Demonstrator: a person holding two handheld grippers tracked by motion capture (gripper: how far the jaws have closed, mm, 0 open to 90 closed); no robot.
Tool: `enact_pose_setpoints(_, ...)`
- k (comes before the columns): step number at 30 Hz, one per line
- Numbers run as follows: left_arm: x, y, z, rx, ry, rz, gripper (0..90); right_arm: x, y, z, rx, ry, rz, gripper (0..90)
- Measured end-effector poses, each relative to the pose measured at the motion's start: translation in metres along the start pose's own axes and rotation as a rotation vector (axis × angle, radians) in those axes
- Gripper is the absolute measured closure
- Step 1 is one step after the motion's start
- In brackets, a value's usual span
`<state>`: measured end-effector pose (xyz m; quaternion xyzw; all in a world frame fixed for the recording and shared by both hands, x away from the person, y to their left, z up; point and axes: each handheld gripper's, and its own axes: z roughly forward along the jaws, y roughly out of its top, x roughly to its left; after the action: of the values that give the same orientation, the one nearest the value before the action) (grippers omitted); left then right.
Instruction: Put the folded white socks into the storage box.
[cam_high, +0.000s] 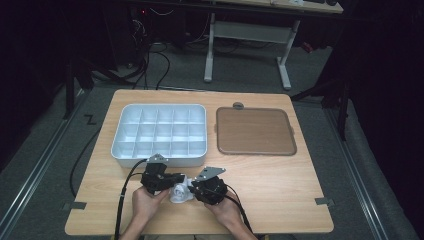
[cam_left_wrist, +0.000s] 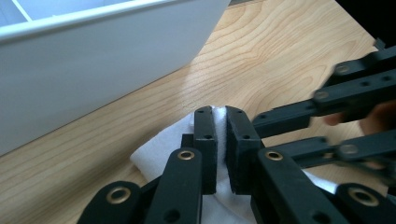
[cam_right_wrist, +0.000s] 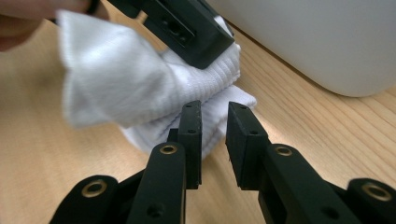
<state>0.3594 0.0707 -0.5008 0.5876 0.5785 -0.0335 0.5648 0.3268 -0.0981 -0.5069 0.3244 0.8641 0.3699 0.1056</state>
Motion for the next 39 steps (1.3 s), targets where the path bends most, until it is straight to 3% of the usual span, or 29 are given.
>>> enact_pose_setpoints(5,-0.001,-0.002,0.002,-0.001,0.009,0.011,84.3,0.004,-0.008,-0.007,-0.005,0.005,0.002,75.2)
enact_pose_setpoints(11,-0.001,-0.005,0.005,-0.005,0.018,0.034,84.3,0.004,-0.017,0.003,0.044,-0.016,0.012,75.2)
enact_pose_setpoints(14,-0.001,-0.007,0.007,-0.006,0.021,0.051,84.3,0.002,-0.021,0.006,0.031,-0.017,0.023,75.7)
enact_pose_setpoints(18,0.000,-0.008,0.011,-0.016,0.025,0.061,84.3,0.005,-0.020,0.007,0.038,-0.037,-0.010,76.1)
enact_pose_setpoints(24,-0.002,-0.014,0.017,-0.043,0.043,0.134,84.1,0.004,-0.014,0.011,0.048,-0.063,-0.031,76.7)
enact_pose_setpoints(28,0.000,-0.015,0.019,-0.044,0.046,0.149,84.2,0.002,-0.014,0.013,0.041,-0.062,-0.028,76.8)
enact_pose_setpoints(32,-0.002,-0.023,0.023,-0.069,0.047,0.217,84.3,0.000,-0.014,0.015,0.028,-0.065,-0.028,76.9)
enact_pose_setpoints(39,-0.004,-0.022,0.020,-0.057,0.043,0.215,82.8,0.001,-0.015,0.014,0.023,-0.064,-0.025,75.2)
